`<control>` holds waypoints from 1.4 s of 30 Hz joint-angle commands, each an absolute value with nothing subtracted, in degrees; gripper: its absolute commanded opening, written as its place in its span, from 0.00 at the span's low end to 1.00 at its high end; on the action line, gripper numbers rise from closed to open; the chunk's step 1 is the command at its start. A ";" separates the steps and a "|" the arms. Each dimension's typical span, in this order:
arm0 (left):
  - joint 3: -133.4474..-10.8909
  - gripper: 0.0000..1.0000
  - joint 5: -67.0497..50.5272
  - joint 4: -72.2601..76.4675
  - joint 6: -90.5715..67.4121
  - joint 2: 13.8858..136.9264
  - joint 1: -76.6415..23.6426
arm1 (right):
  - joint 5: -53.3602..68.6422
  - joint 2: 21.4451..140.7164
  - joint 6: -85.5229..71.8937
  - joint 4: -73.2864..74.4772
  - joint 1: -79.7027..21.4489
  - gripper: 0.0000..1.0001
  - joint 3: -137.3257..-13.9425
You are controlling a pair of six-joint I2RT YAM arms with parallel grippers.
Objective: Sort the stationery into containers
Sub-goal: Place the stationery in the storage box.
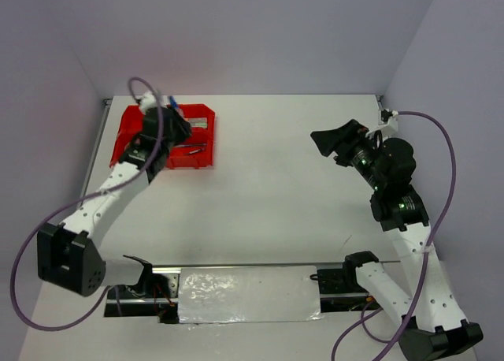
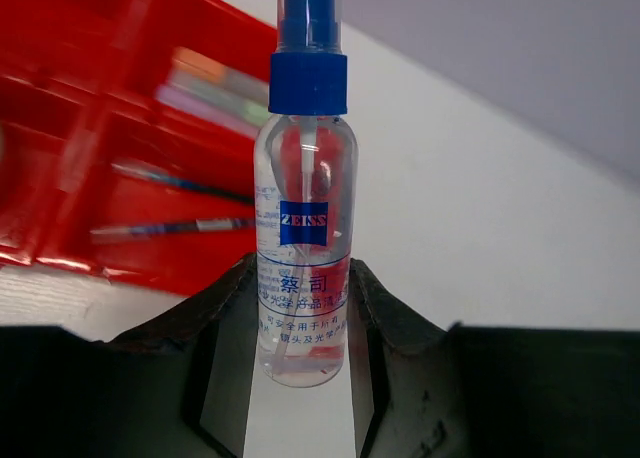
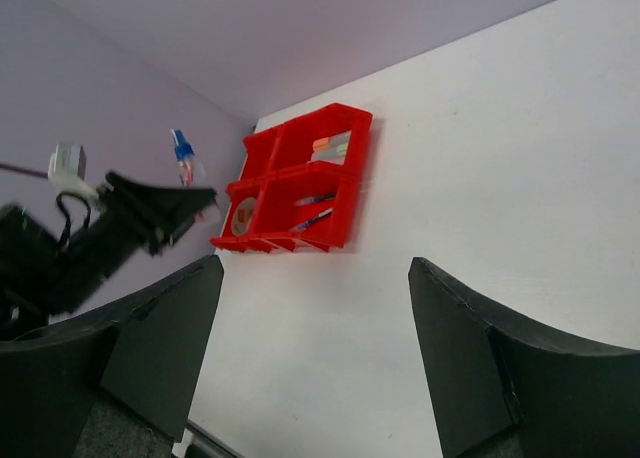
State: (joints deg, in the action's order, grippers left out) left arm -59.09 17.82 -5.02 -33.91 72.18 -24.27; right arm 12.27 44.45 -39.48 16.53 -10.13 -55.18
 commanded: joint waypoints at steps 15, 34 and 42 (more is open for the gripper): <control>-81.46 0.00 14.94 9.32 -90.87 107.48 4.48 | 27.23 46.40 -32.96 9.94 -10.02 0.83 -48.70; -90.61 0.15 17.84 2.20 -85.08 114.70 8.17 | 33.22 50.36 -33.05 4.57 -10.02 0.82 -45.88; -88.69 0.18 13.54 3.60 -85.26 116.45 8.44 | 31.90 49.40 -32.26 5.44 -9.84 0.82 -46.23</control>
